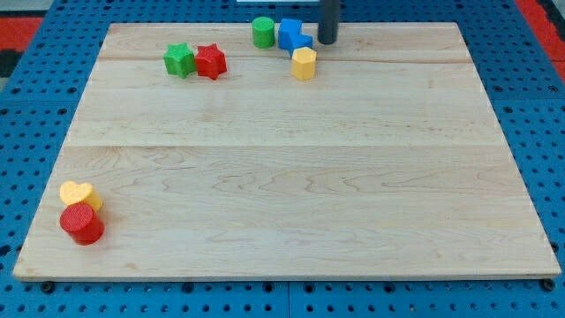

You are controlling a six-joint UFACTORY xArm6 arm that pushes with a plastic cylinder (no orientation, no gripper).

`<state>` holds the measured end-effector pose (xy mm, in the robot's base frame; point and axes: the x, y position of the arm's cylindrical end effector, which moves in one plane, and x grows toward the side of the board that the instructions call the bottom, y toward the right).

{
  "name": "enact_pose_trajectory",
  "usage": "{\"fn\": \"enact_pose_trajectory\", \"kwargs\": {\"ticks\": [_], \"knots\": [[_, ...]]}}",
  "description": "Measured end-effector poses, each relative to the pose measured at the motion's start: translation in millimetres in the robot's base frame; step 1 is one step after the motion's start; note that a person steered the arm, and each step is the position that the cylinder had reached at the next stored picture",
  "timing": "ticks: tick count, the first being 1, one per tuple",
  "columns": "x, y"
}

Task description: Slide the line of blocks towards up

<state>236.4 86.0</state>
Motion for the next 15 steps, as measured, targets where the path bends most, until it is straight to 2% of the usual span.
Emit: {"fn": "enact_pose_trajectory", "kwargs": {"ticks": [1,5,7,10,12,13,15], "knots": [[19.2,9.9],[17.7,-49.6],[29.0,9.7],[40.9,-39.9],[56.0,-30.7],[82.7,-26.1],[92.0,-80.0]]}}
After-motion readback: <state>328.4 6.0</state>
